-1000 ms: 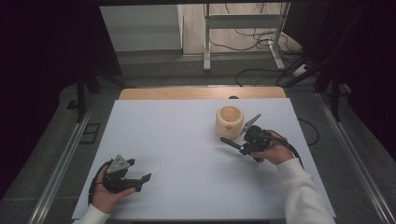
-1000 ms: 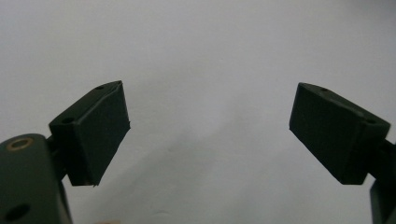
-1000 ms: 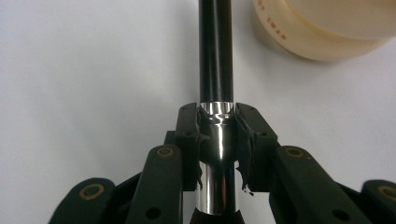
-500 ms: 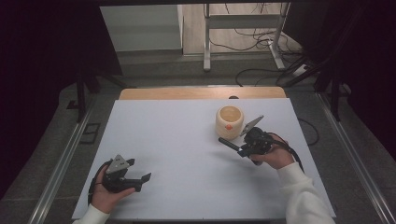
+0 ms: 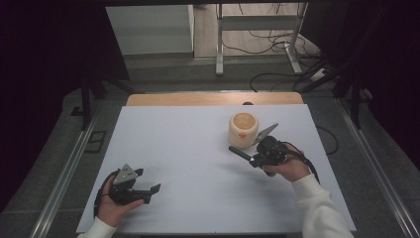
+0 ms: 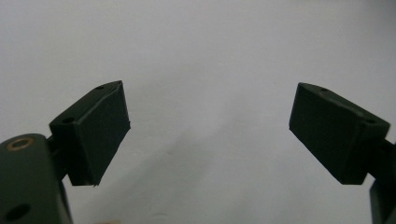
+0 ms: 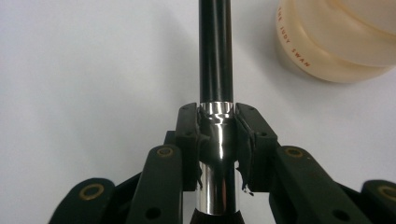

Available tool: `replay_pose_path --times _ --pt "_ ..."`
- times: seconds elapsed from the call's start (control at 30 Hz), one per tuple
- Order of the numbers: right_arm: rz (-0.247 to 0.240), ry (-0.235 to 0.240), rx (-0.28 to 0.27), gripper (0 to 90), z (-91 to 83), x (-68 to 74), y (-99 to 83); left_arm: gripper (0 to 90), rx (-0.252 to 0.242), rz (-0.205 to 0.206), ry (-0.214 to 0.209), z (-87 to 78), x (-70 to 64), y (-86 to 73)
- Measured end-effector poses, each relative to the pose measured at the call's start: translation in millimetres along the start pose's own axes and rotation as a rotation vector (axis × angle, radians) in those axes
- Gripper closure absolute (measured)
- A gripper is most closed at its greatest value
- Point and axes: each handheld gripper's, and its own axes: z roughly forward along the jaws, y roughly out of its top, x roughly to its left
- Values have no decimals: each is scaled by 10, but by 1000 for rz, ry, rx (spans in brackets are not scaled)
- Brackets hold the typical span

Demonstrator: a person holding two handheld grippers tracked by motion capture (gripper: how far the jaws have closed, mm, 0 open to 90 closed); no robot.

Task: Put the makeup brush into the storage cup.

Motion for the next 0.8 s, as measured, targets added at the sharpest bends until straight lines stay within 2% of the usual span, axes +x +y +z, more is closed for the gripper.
replay_pose_path --times 0.8 --pt "-32 26 14 719 54 116 88 133 -3 20 -1 8 -40 52"
